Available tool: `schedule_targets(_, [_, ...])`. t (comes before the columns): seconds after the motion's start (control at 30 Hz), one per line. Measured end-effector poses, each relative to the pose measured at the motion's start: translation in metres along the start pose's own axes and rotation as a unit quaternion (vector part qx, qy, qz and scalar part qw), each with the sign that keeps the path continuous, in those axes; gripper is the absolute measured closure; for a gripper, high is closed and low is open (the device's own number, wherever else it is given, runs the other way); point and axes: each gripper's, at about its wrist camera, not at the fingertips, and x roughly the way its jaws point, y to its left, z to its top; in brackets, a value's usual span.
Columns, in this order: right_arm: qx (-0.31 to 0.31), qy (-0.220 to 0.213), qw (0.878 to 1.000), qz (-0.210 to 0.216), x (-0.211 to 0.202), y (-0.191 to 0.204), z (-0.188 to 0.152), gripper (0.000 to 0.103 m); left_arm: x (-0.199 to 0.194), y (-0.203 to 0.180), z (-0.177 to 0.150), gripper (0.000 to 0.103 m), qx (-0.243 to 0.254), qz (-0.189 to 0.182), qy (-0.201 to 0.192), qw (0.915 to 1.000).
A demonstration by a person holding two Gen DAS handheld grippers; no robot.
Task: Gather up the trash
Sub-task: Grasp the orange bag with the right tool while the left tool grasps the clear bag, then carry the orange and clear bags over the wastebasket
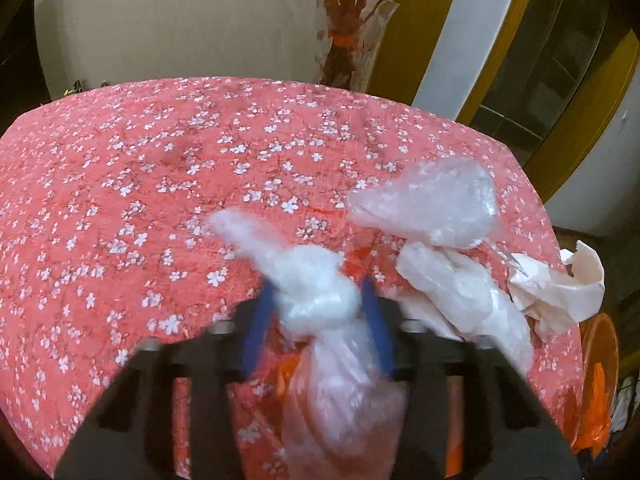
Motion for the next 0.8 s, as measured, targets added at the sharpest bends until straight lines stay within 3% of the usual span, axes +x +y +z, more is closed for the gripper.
schedule_targets(0.5, [0.001, -0.039, 0.999, 0.003, -0.035, -0.002, 0.006, 0.074, -0.083, 0.015, -0.006, 0.074, -0.003, -0.024, -0.07, 0.9972])
schedule_targets(0.8, [0.007, -0.076, 0.997, -0.017, -0.067, -0.011, 0.006, 0.074, -0.148, -0.02, -0.027, 0.074, 0.04, -0.065, -0.125, 0.9892])
